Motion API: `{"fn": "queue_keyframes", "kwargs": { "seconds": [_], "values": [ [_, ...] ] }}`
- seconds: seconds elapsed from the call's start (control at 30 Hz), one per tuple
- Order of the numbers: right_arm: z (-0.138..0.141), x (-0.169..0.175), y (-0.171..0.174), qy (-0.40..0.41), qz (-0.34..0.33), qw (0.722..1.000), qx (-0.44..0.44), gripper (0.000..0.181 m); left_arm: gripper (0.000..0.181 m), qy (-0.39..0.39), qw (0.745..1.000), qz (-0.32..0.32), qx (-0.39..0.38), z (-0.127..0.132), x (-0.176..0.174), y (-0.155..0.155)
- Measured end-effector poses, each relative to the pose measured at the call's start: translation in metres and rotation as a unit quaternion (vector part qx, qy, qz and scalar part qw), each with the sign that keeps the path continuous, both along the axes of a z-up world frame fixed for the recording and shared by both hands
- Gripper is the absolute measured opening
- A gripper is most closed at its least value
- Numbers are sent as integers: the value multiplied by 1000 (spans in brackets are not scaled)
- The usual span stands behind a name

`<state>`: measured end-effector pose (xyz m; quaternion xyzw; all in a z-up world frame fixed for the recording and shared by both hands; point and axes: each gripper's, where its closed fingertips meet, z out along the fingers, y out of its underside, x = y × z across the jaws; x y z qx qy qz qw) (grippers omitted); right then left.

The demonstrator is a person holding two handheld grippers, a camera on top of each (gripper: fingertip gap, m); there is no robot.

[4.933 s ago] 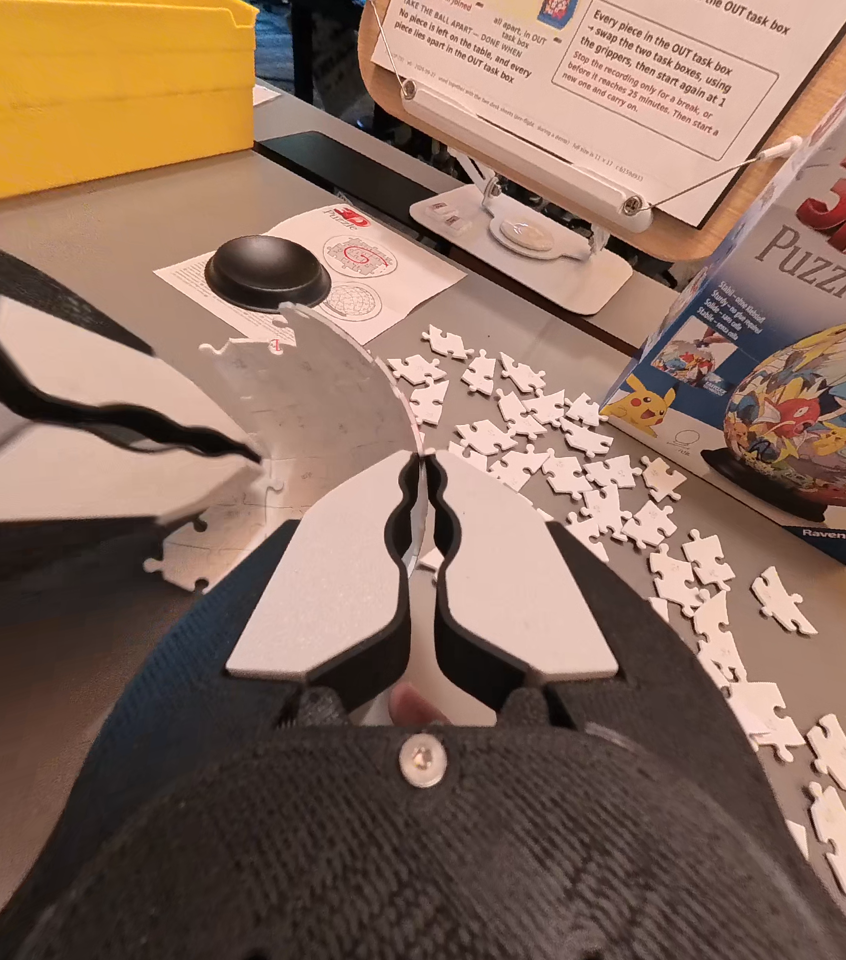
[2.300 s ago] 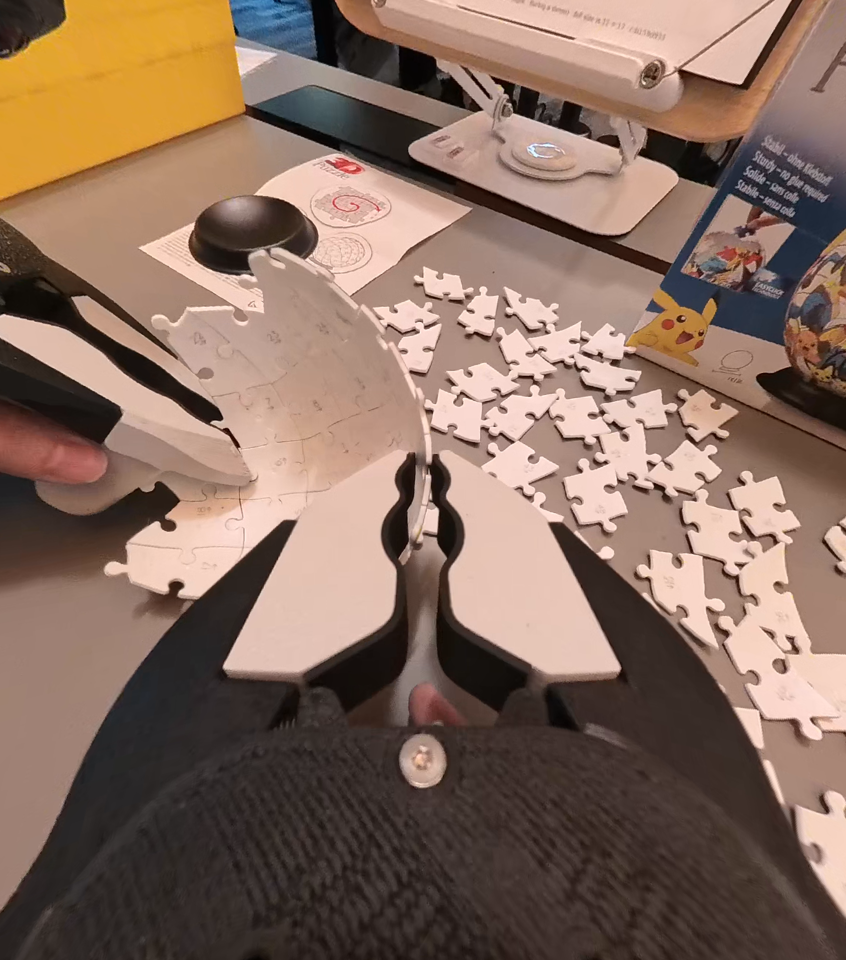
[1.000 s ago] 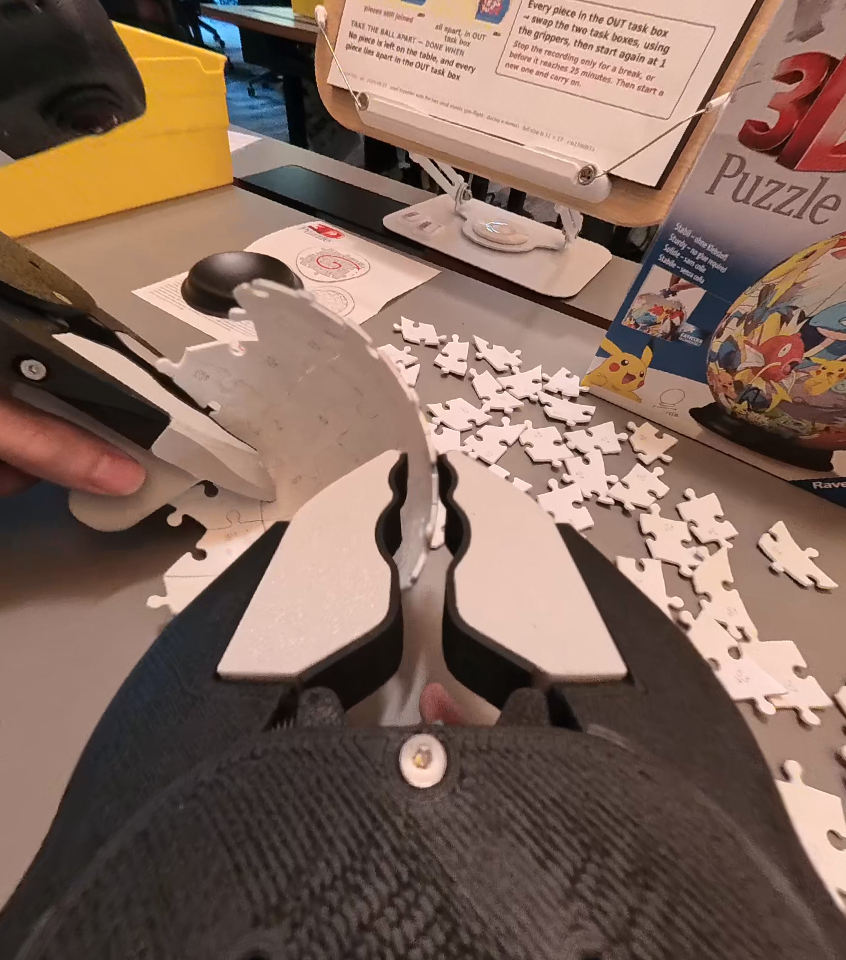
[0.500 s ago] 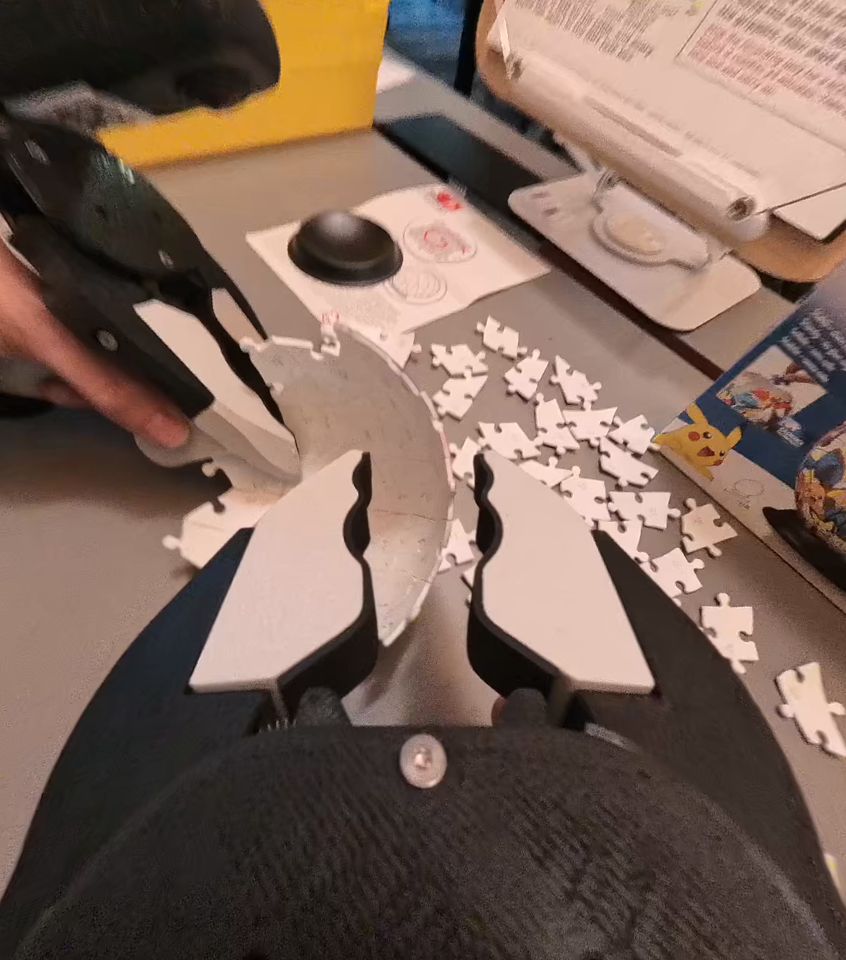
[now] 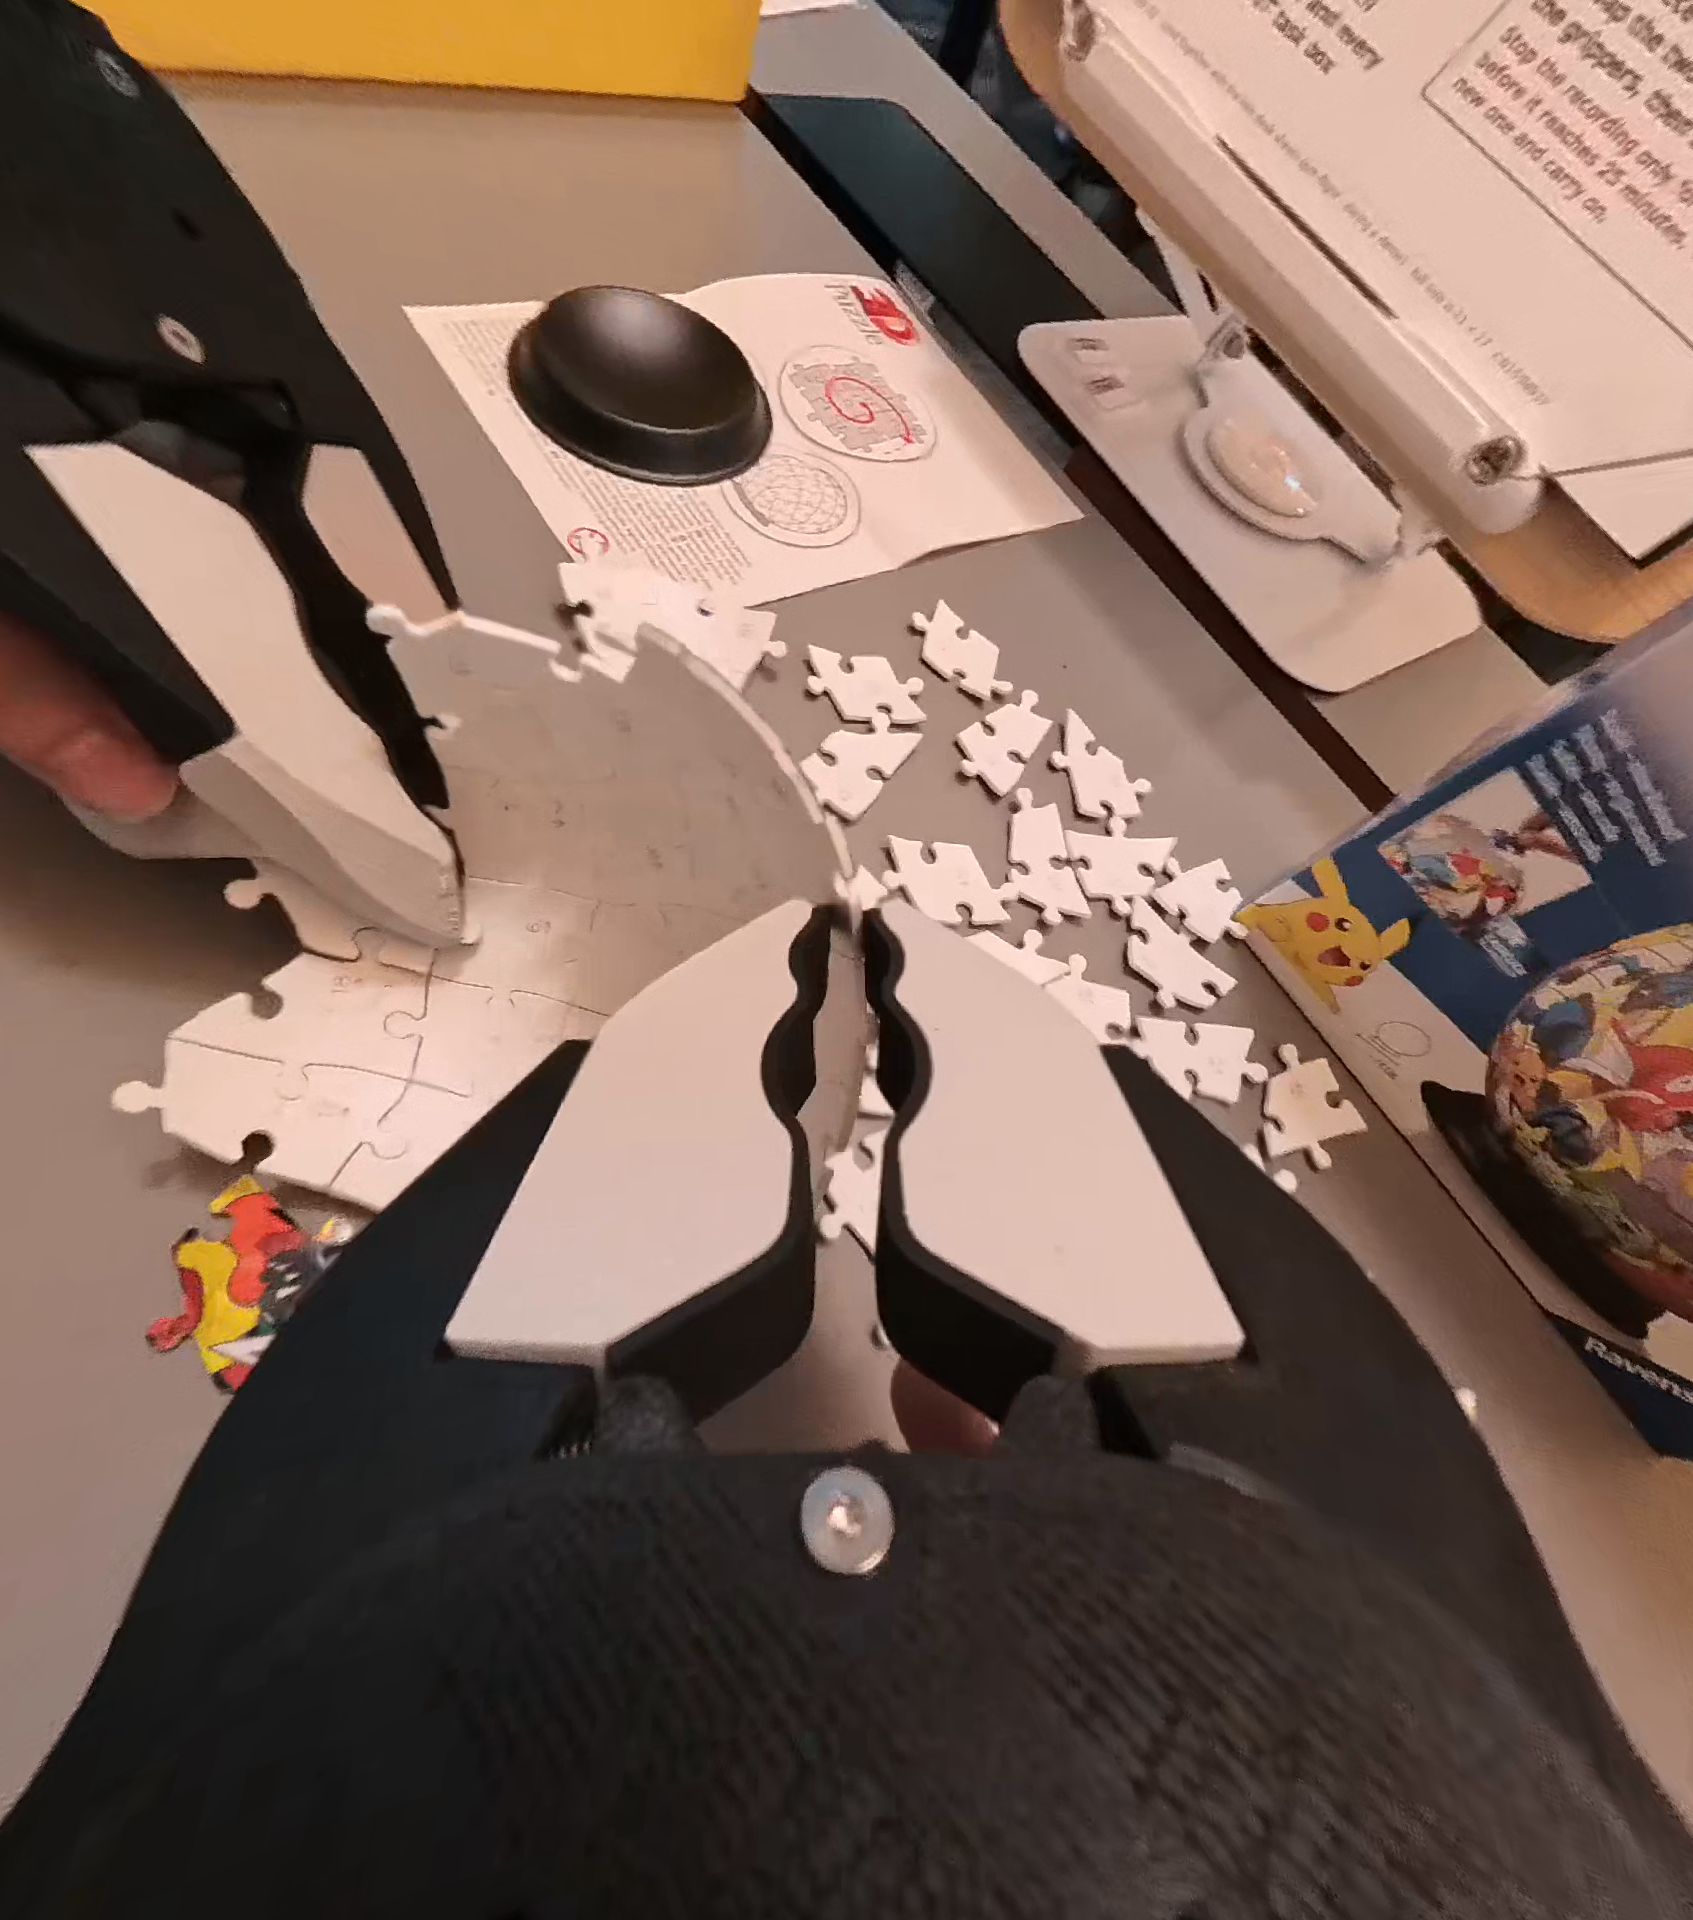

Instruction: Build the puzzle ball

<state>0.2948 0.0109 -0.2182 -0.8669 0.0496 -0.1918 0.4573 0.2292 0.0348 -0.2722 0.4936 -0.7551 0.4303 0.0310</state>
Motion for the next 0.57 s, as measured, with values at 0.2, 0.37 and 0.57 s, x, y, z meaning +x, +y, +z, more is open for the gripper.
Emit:
{"fn": "queue_keyframes", "kwargs": {
  "seconds": [0.2, 0.37, 0.57],
  "values": [
    [2, 6, -8, -19, -75, 997, 25, 7, 20, 1, 999, 38, 19, 2, -1, 8],
    [7, 2, -7, -53, -84, 995, 23, 7, 20, 13, 998, 63, 25, 0, -4, 15],
    [7, -1, -4, -78, -79, 994, 9, 7, 20, 16, 997, 64, 45, -5, -7, 18]
  ]
}}
